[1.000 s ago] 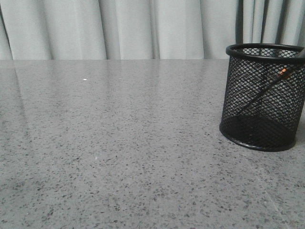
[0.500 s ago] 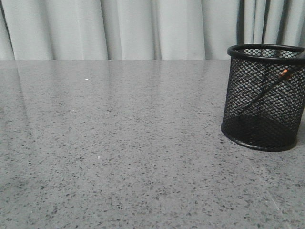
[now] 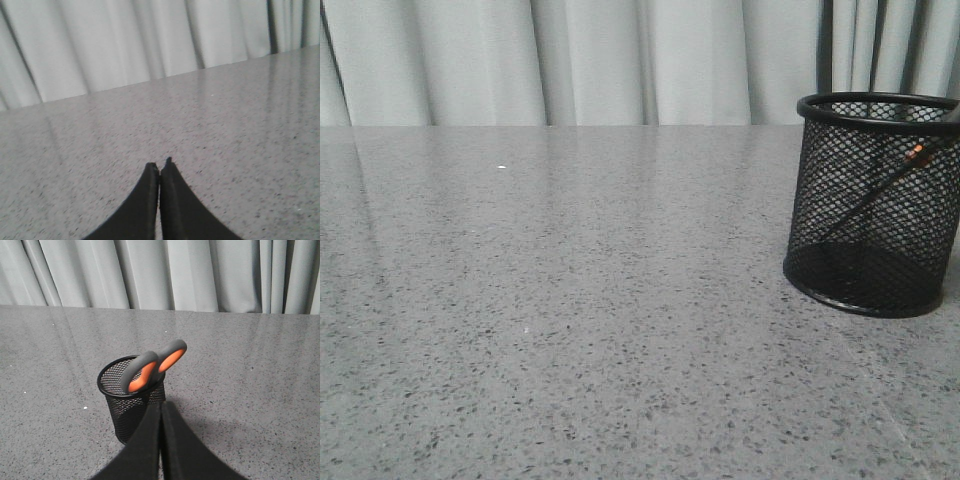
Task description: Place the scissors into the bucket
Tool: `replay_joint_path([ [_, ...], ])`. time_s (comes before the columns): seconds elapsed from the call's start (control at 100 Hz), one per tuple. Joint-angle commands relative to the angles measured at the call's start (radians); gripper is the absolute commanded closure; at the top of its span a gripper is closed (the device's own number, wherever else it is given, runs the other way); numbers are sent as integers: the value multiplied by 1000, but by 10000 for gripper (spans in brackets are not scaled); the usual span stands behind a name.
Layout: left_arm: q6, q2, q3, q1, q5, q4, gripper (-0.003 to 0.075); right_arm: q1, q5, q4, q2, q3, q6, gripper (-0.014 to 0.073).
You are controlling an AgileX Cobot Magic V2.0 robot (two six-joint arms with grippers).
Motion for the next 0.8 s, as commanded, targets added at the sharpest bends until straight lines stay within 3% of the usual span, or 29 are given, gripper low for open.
replay_joint_path([
  [0.0, 2, -15, 28, 58, 3, -10, 741, -6, -73, -3, 12, -19, -9, 659],
  [0.3, 2, -50, 28, 209, 173, -10, 741, -6, -73, -3, 12, -19, -9, 659],
  [0.79, 2, -50, 28, 255, 173, -10, 741, -6, -73, -3, 12, -19, -9, 659],
])
